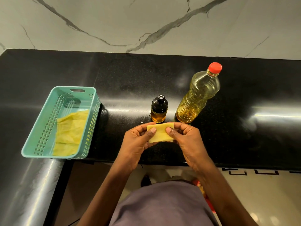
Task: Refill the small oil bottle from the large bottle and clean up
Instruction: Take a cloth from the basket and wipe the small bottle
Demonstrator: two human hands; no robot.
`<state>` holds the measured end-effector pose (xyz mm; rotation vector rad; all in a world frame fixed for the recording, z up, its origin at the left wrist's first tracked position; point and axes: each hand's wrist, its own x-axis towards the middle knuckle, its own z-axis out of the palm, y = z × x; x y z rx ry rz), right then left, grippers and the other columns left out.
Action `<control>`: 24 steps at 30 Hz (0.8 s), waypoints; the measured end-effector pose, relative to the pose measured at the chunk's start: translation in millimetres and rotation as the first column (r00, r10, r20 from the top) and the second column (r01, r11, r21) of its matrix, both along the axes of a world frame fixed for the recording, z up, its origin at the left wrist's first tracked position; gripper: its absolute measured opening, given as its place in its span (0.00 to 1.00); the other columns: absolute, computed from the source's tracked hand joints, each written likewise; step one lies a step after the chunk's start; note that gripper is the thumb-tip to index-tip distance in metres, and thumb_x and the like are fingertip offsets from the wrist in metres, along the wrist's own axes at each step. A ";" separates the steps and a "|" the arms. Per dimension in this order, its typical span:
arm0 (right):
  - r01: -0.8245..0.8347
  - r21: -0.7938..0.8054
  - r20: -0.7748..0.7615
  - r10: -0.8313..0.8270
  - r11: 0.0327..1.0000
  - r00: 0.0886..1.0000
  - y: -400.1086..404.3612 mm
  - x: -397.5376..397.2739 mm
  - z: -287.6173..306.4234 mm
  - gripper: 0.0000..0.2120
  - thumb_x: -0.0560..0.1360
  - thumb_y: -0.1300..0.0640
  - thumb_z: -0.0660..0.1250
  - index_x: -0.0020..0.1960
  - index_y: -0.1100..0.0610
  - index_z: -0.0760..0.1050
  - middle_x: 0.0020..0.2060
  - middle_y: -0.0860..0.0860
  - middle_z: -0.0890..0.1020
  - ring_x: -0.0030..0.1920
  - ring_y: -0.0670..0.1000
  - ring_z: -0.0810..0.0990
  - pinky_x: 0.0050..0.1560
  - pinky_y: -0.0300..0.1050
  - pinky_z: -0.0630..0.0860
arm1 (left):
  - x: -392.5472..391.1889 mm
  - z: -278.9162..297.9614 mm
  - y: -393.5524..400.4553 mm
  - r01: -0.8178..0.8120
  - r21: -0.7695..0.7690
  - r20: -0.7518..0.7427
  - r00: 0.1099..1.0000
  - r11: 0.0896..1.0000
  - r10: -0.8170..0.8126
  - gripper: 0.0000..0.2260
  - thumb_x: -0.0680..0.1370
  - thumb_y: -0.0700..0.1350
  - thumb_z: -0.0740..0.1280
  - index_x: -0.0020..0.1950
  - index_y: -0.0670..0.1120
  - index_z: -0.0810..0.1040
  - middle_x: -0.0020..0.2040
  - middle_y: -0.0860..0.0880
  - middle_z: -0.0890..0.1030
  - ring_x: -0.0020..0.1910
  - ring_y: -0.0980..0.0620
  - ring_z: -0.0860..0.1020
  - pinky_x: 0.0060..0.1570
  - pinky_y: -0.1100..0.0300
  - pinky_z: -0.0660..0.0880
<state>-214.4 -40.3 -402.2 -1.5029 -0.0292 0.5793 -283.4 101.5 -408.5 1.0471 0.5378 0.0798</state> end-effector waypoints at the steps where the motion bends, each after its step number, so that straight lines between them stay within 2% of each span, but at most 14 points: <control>1: -0.029 0.006 -0.005 0.029 1.000 1.000 -0.6 0.1 0.8 0.10 0.72 0.61 0.69 0.53 0.55 0.79 0.47 0.53 0.84 0.50 0.51 0.83 0.47 0.41 0.80 | -0.4 0.2 1.1 0.021 -0.009 -0.003 1.000 1.000 -0.021 0.16 0.69 0.41 0.70 0.56 0.42 0.79 0.49 0.44 0.85 0.49 0.47 0.83 0.43 0.59 0.81; 5: -0.158 0.064 -0.062 0.162 0.985 0.985 1.5 -3.5 3.4 0.19 0.67 0.54 0.70 0.58 0.54 0.77 0.49 0.52 0.84 0.50 0.49 0.83 0.43 0.38 0.79 | -1.5 0.5 0.9 0.068 0.066 0.003 0.998 0.995 -0.069 0.15 0.69 0.42 0.70 0.55 0.42 0.80 0.50 0.42 0.84 0.50 0.44 0.83 0.49 0.53 0.81; 8: -0.101 -0.002 -0.003 0.101 0.995 0.995 5.3 -7.3 2.4 0.12 0.70 0.59 0.71 0.54 0.57 0.79 0.45 0.53 0.84 0.46 0.49 0.83 0.39 0.36 0.78 | -3.2 -0.7 -2.0 0.058 0.113 -0.004 0.998 0.992 -0.058 0.12 0.70 0.41 0.70 0.53 0.41 0.81 0.48 0.41 0.85 0.49 0.44 0.83 0.48 0.53 0.81; 11: -0.025 -0.016 0.035 0.025 1.000 0.999 5.1 -6.1 0.7 0.05 0.72 0.63 0.70 0.47 0.57 0.80 0.40 0.53 0.84 0.41 0.46 0.82 0.35 0.35 0.76 | -3.0 -0.1 -3.1 0.046 0.122 -0.021 0.999 0.991 -0.044 0.09 0.73 0.38 0.69 0.52 0.41 0.81 0.47 0.42 0.85 0.47 0.46 0.83 0.42 0.57 0.81; 13: -0.021 0.028 -0.013 0.022 0.999 1.000 5.2 -4.0 1.7 0.05 0.71 0.63 0.70 0.46 0.58 0.80 0.39 0.53 0.84 0.40 0.47 0.82 0.33 0.36 0.76 | -2.1 1.1 -3.1 0.054 0.057 -0.024 0.998 0.997 -0.053 0.10 0.72 0.38 0.69 0.52 0.40 0.81 0.46 0.43 0.85 0.46 0.48 0.84 0.40 0.60 0.80; 17: 0.009 0.163 -0.204 0.024 0.987 0.979 8.0 -0.7 2.7 0.06 0.67 0.61 0.70 0.45 0.59 0.80 0.37 0.52 0.84 0.38 0.47 0.82 0.31 0.37 0.76 | -0.9 2.4 -1.8 0.062 -0.136 -0.023 0.998 0.989 -0.066 0.12 0.70 0.40 0.68 0.52 0.40 0.80 0.42 0.45 0.85 0.41 0.51 0.83 0.37 0.62 0.80; 21: 0.010 0.218 -0.329 0.063 0.976 0.942 8.7 1.6 2.0 0.11 0.66 0.59 0.69 0.48 0.62 0.79 0.39 0.53 0.84 0.40 0.48 0.83 0.36 0.38 0.79 | -2.3 2.0 1.1 0.067 -0.184 -0.031 0.997 0.981 -0.074 0.10 0.72 0.39 0.67 0.52 0.40 0.80 0.43 0.46 0.85 0.41 0.51 0.83 0.37 0.62 0.80; 24: 0.051 0.251 -0.404 0.057 0.967 0.913 8.8 5.6 2.0 0.09 0.70 0.61 0.67 0.49 0.63 0.78 0.41 0.55 0.84 0.40 0.49 0.83 0.36 0.38 0.80 | -2.2 2.2 3.9 0.066 -0.239 -0.024 0.997 0.969 -0.074 0.13 0.71 0.41 0.67 0.54 0.40 0.79 0.45 0.45 0.85 0.44 0.51 0.83 0.39 0.60 0.81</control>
